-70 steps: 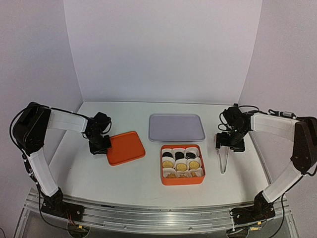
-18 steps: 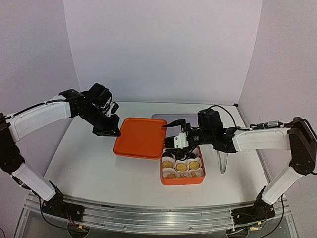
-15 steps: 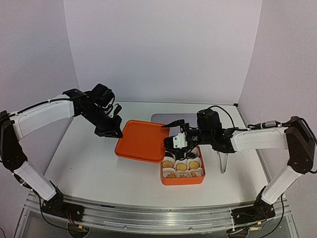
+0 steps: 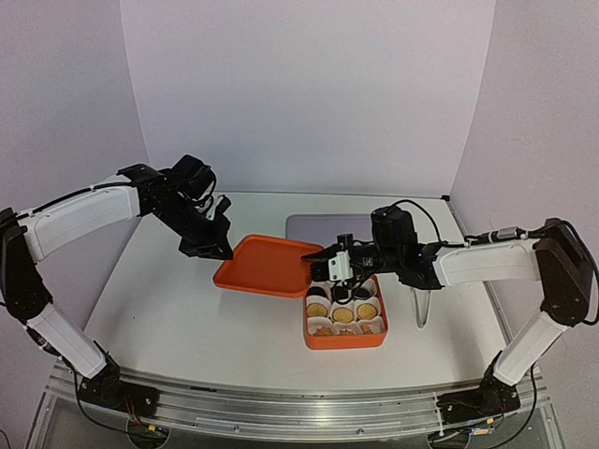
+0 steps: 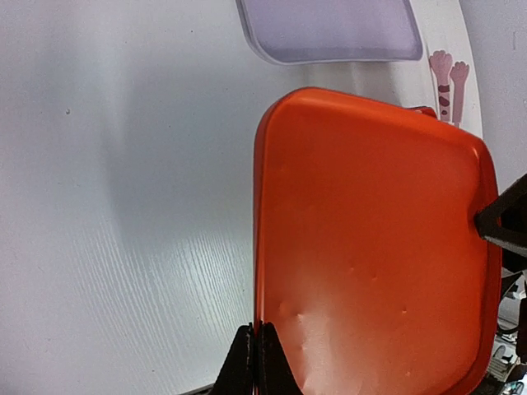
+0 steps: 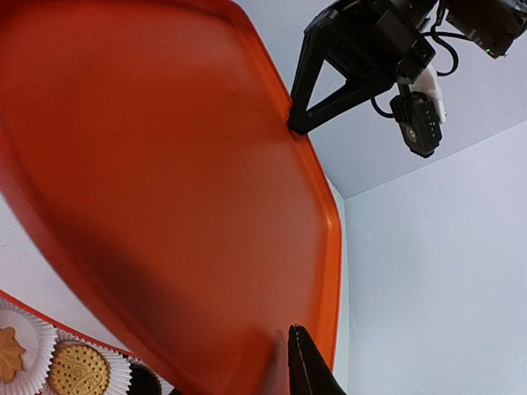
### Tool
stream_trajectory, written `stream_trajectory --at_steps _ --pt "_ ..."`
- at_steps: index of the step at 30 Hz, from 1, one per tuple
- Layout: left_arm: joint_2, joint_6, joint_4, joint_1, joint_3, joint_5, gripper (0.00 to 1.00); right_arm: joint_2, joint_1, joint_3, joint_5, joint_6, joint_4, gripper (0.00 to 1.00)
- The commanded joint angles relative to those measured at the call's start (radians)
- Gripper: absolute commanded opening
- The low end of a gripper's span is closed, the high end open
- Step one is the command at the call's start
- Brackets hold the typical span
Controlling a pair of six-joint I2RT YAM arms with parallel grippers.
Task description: Pack the cookies
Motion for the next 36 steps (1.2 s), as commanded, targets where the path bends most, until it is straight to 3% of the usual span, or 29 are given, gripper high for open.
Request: stream_trajectory --at_steps 1,3,4,6,7,9,10,13,17,19,21,23,24,26,28,31,36 --pt "0.008 -0.013 0.001 -0.004 0.082 0.03 0.1 -0.049 0.003 -0.006 -0.04 0.042 0.03 0.15" --pt "0.001 -0.023 0.02 -0.004 0.087 0.029 0.25 -0.056 0.001 -0.011 -0.035 0.048 0.031 0.07" --pt "-0.006 -0.026 0.033 -0.004 0.093 0.03 0.41 -0.059 0.003 -0.014 -0.031 0.051 0.031 0.02" --pt "-0.022 -0.042 0.061 -0.003 0.106 0.021 0.64 -0.068 0.003 -0.02 -0.026 0.08 0.031 0.0" --pt "-0.03 -0.047 0.067 -0.003 0.12 0.008 0.71 -0.073 0.002 -0.022 -0.027 0.096 0.031 0.0" --pt "-0.053 -0.058 0.083 -0.004 0.152 -0.032 0.96 -0.082 0.002 -0.025 -0.026 0.134 0.03 0.0" --pt "-0.067 -0.069 0.088 -0.003 0.17 -0.074 0.99 -0.087 0.002 -0.025 -0.019 0.16 0.031 0.0" --pt "-0.106 -0.095 0.079 -0.002 0.244 -0.263 1.0 -0.109 0.002 -0.007 0.041 0.327 0.03 0.0" --pt "-0.198 -0.117 0.153 -0.002 0.235 -0.539 1.0 -0.147 -0.001 0.042 0.215 0.737 0.001 0.0" --pt "-0.246 -0.117 0.236 -0.003 0.176 -0.604 1.0 -0.165 -0.014 0.097 0.307 0.962 -0.106 0.0" --pt "-0.278 -0.111 0.336 -0.003 0.117 -0.616 1.0 -0.165 -0.059 0.194 0.311 1.255 -0.325 0.0" --pt "-0.29 -0.089 0.428 -0.002 0.056 -0.589 1.0 -0.143 -0.157 0.304 0.196 1.542 -0.57 0.0" --pt "-0.287 -0.081 0.461 -0.002 0.032 -0.557 1.0 -0.124 -0.232 0.344 0.065 1.677 -0.641 0.0" --pt "-0.264 -0.07 0.497 -0.002 0.002 -0.476 1.0 -0.081 -0.379 0.365 -0.259 1.926 -0.648 0.0" --pt "-0.211 -0.079 0.516 -0.002 -0.009 -0.398 1.0 -0.051 -0.441 0.377 -0.48 2.092 -0.626 0.0" --pt "-0.114 -0.094 0.575 -0.002 -0.043 -0.226 1.0 -0.042 -0.46 0.372 -0.595 2.171 -0.624 0.0" --pt "0.019 -0.125 0.706 -0.002 -0.107 -0.007 1.0 -0.123 -0.477 0.242 -0.646 2.202 -0.623 0.0"
